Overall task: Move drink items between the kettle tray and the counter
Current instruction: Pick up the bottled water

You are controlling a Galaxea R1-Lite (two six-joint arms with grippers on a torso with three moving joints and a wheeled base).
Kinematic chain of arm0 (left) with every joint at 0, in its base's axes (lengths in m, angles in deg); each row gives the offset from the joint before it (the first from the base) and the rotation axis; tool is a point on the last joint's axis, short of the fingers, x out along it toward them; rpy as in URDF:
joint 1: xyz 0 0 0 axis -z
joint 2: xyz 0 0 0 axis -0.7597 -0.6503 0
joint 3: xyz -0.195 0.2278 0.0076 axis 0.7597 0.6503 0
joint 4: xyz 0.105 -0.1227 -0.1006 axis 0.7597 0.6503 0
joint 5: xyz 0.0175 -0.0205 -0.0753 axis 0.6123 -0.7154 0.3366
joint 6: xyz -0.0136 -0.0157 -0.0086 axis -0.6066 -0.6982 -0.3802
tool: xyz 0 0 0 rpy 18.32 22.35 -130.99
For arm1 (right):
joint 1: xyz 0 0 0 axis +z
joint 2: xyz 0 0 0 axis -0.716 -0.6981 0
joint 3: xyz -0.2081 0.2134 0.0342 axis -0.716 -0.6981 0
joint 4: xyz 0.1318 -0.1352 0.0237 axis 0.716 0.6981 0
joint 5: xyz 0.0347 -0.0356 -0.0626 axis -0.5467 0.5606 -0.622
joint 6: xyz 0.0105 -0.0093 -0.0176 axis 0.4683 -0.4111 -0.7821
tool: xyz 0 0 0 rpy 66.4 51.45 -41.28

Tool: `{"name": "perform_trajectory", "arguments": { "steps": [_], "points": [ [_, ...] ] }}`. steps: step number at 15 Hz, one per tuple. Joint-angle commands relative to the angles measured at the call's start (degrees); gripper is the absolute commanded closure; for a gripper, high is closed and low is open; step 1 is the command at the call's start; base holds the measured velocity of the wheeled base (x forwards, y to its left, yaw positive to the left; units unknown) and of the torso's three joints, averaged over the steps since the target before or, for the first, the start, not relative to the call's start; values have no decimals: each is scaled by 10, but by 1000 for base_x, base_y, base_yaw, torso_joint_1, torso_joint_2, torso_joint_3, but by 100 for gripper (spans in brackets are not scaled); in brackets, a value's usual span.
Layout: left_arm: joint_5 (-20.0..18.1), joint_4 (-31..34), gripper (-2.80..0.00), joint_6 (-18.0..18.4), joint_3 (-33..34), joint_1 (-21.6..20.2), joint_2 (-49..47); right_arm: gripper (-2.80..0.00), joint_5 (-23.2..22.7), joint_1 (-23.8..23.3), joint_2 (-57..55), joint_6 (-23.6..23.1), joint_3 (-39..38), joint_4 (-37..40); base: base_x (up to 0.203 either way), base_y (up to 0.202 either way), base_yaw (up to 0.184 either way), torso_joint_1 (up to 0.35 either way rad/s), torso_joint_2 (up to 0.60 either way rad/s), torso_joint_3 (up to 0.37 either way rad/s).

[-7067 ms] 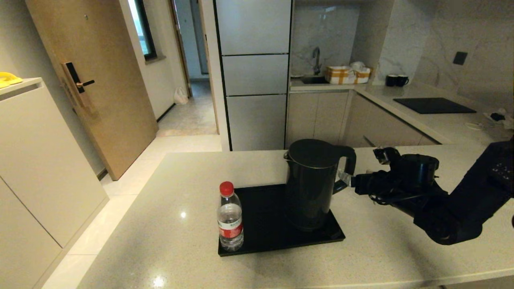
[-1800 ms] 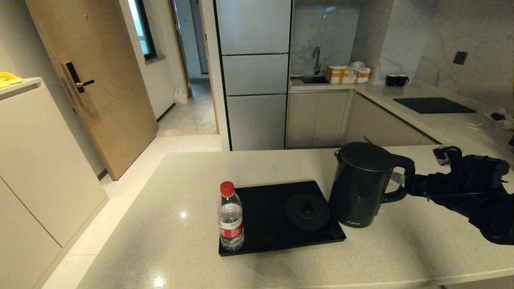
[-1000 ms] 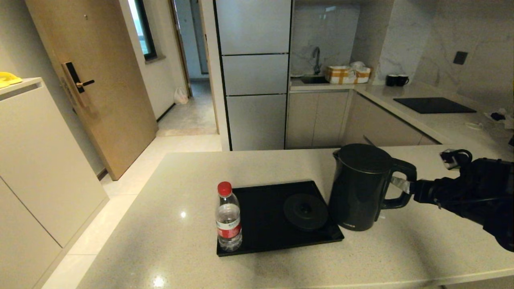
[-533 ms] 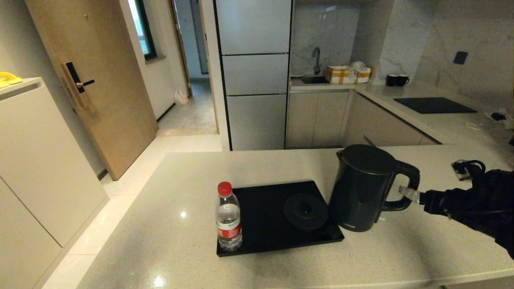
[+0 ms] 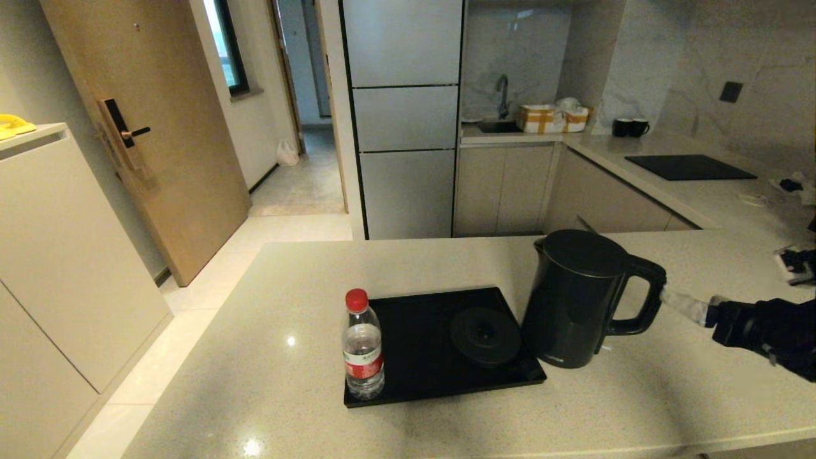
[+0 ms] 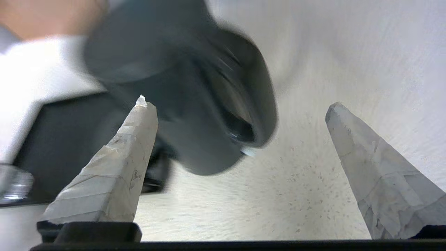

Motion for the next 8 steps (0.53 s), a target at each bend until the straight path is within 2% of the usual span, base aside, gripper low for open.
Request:
{"name": "perform_trajectory", "arguments": {
  "steps": [1,4,6,8],
  "points": [
    [0,1,0,0,0,0,-1,-280,-2,0,230,3,23,163,0,0,0,0,0,0],
    [0,1,0,0,0,0,-1,-280,-12,1,453,0,104,486,0,0,0,0,0,0],
    [0,0,0,0,0,0,-1,-280,-14,1,565,-7,172,674,0,0,0,0,0,0],
    [0,0,0,0,0,0,-1,-280,-2,7,651,-11,280,866,0,0,0,0,0,0]
  ]
}}
